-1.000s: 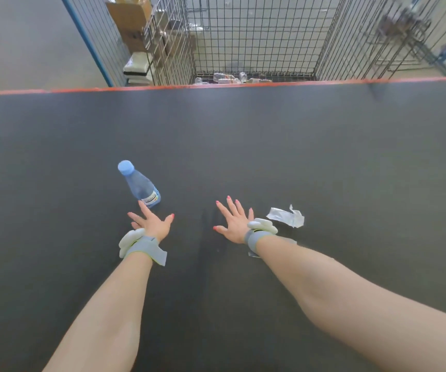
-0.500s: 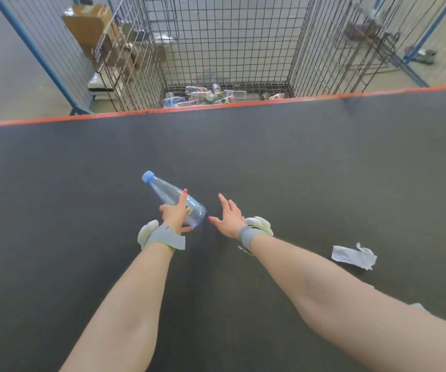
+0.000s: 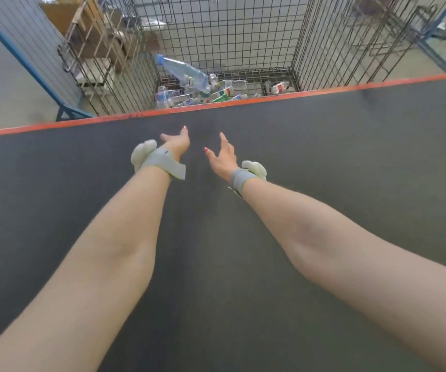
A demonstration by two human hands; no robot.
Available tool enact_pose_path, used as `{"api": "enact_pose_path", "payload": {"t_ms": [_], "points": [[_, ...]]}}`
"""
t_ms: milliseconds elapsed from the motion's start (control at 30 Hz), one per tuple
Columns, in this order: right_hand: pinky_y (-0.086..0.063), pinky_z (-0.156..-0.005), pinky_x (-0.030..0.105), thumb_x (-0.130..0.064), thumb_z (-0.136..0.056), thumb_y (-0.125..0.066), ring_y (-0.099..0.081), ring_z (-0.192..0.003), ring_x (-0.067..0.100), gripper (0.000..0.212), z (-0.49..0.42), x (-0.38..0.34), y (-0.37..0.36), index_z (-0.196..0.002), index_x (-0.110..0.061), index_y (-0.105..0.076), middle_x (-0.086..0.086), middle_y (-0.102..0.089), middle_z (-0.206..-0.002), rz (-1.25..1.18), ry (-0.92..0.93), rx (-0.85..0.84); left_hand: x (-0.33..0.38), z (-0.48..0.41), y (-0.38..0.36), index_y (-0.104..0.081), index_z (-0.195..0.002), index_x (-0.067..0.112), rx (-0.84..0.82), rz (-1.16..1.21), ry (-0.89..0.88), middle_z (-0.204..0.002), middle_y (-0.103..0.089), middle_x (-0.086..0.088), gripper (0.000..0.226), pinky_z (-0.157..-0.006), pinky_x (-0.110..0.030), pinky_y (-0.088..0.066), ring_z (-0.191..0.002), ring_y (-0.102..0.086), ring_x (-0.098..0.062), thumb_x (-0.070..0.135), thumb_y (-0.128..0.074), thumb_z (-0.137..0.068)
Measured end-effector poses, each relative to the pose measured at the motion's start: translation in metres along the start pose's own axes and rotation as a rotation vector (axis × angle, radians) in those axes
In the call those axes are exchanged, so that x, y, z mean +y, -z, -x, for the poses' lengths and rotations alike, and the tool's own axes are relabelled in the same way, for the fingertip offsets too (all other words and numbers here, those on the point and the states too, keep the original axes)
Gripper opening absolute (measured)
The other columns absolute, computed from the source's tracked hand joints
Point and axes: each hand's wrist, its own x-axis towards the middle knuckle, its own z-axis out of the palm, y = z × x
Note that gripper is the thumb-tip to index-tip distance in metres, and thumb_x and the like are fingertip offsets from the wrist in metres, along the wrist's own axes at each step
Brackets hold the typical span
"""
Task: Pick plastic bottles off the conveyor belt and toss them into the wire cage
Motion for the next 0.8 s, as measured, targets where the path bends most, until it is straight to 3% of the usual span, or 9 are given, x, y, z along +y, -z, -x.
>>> {"api": "enact_pose_path", "payload": {"t_ms": [67,200,267,533,700,800], "points": [[-0.016,-0.119,0.045,-0.042,-0.100,-0.044,-0.017,-0.146,0.032,0.070,0.021,0.007,-0.003,-0.155,-0.027,-0.003,0.010,-0.006,-0.161,0.096,-0.005,-0.051,-0.038,0.019,-0.012,-0.014,-0.152,0.006,0.029,-0.210,-0.031,-0.155,-0.023,-0.022,0.072,-0.115,-0.050,-0.020,-0.142,-0.024,-0.042,0.052,-0.028,-0.099],[-0.012,-0.120,0.046,-0.048,-0.099,-0.043,-0.012,-0.147,0.035,0.073,0.064,0.028,-0.010,-0.155,-0.030,0.000,0.009,0.004,-0.162,0.289,-0.083,-0.156,-0.114,0.038,-0.022,0.005,-0.154,0.011,-0.061,-0.306,0.056,-0.160,-0.002,-0.016,0.079,-0.118,-0.046,-0.004,-0.148,-0.004,-0.035,0.054,-0.031,-0.098],[-0.012,-0.120,0.047,-0.048,-0.099,-0.042,-0.010,-0.148,0.034,0.073,0.095,0.035,-0.013,-0.155,-0.031,0.002,0.008,0.008,-0.162,0.371,-0.103,-0.202,-0.145,0.058,-0.020,0.009,-0.154,0.018,-0.064,-0.395,0.014,-0.161,0.003,-0.010,0.079,-0.119,-0.047,0.001,-0.148,0.002,-0.033,0.058,-0.029,-0.096],[-0.003,-0.121,0.045,-0.047,-0.098,-0.046,0.007,-0.150,0.029,0.077,0.230,0.104,-0.033,-0.155,-0.033,0.003,0.002,0.014,-0.162,0.690,-0.080,-0.364,-0.264,0.151,-0.011,0.006,-0.154,0.022,-0.058,-0.561,-0.039,-0.161,0.012,-0.008,0.076,-0.119,-0.050,0.003,-0.147,0.014,-0.033,0.056,-0.031,-0.097],[-0.005,-0.119,0.054,-0.053,-0.096,-0.044,0.017,-0.148,0.027,0.079,0.281,0.152,-0.051,-0.153,-0.037,0.008,-0.001,0.022,-0.160,0.799,-0.106,-0.433,-0.339,0.192,-0.014,0.011,-0.153,0.024,0.002,-0.812,-0.042,-0.160,0.018,-0.006,0.072,-0.110,-0.067,0.000,-0.147,0.019,-0.028,0.055,-0.024,-0.098],[-0.011,-0.115,0.061,-0.058,-0.092,-0.047,0.021,-0.147,0.029,0.086,0.290,0.161,-0.048,-0.153,-0.037,0.010,-0.001,0.028,-0.158,0.857,-0.180,-0.370,-0.361,0.201,-0.014,0.011,-0.153,0.025,-0.114,-0.820,-0.044,-0.159,0.019,-0.007,0.072,-0.116,-0.060,-0.002,-0.147,0.017,-0.030,0.055,-0.025,-0.099]]}}
